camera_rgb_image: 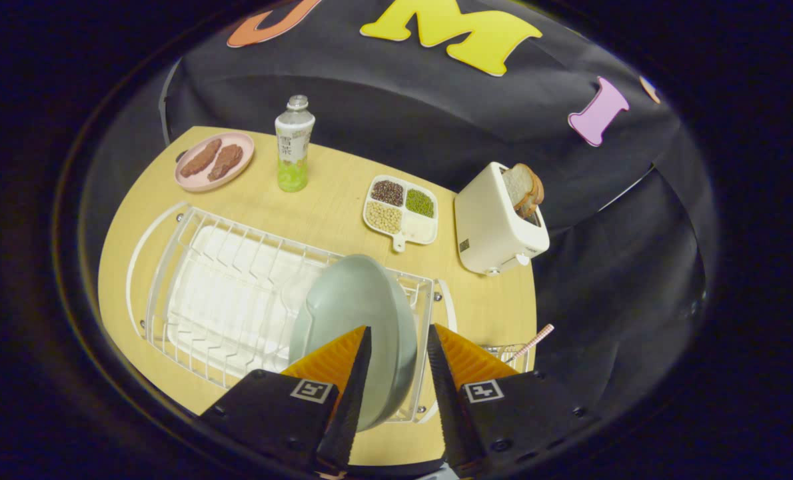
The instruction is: Take the plate from the dish rack, then take the spoon from the basket and place it into the plate.
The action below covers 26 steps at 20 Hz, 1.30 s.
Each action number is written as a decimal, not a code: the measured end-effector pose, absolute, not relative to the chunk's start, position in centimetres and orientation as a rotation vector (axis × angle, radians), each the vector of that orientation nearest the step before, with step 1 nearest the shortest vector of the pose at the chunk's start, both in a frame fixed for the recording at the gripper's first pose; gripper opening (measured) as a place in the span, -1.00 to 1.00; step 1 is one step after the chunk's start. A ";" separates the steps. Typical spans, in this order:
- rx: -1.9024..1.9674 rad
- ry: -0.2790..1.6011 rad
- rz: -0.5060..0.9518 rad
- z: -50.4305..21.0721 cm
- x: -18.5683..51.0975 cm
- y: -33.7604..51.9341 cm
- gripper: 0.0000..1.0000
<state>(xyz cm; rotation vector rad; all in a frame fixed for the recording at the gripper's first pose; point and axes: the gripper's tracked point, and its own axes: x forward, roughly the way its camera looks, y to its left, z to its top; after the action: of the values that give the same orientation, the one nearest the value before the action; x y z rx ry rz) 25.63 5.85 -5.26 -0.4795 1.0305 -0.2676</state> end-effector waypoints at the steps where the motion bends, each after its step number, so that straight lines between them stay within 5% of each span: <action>1: -0.496 1.042 -0.296 -5.2 25.7 5.5 0.10; 6: -0.504 1.065 -0.301 -5.0 25.4 7.4 -0.56; 15: -0.813 0.948 -0.447 -3.4 23.1 11.2 -0.63; 26: -0.723 0.776 -0.611 -0.7 22.5 10.9 -0.67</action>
<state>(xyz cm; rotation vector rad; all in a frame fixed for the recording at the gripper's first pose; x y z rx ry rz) 22.47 10.87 -0.66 -0.7230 0.7759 -0.6114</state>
